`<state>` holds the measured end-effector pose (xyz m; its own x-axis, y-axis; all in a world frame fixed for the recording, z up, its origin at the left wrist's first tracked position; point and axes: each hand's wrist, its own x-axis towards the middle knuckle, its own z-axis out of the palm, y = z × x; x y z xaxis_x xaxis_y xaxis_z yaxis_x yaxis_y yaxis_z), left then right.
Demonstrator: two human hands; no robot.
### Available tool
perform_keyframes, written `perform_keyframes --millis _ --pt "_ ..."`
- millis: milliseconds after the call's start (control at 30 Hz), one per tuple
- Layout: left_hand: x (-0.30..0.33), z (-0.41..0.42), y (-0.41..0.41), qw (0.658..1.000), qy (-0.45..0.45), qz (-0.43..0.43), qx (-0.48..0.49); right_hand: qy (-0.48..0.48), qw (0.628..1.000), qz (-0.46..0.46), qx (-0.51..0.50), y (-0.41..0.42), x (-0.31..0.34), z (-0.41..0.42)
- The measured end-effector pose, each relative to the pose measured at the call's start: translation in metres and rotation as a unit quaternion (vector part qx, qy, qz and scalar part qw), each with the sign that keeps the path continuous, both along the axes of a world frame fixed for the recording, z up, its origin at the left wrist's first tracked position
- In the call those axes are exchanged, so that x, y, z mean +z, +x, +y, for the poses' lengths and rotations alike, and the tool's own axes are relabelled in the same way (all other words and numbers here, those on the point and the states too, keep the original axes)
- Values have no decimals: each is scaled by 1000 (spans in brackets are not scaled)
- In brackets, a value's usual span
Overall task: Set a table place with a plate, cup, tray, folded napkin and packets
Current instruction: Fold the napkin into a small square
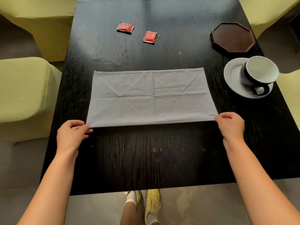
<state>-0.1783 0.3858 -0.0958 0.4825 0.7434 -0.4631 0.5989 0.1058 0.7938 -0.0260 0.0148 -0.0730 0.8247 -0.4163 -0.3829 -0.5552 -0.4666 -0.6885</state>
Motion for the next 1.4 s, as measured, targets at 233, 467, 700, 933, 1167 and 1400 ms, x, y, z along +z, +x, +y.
perform_keyframes --millis 233,467,700,933,1167,1400 --pt "12 -37 -68 987 88 96 -91 -21 996 80 19 -65 -2 -39" --pt "26 -75 -73 918 357 79 -151 -29 995 95 6 -102 9 -51" --pt "-8 -174 13 798 420 7 -432 -26 997 77 -4 -98 22 -40" --pt "-46 -192 28 753 432 78 -490 18 999 47 -4 -96 30 -32" --pt "-28 -192 32 790 333 82 -509 29 997 -40 62 -104 58 16" --pt "38 -175 98 950 -63 -36 -304 23 983 -83 164 -114 60 63"
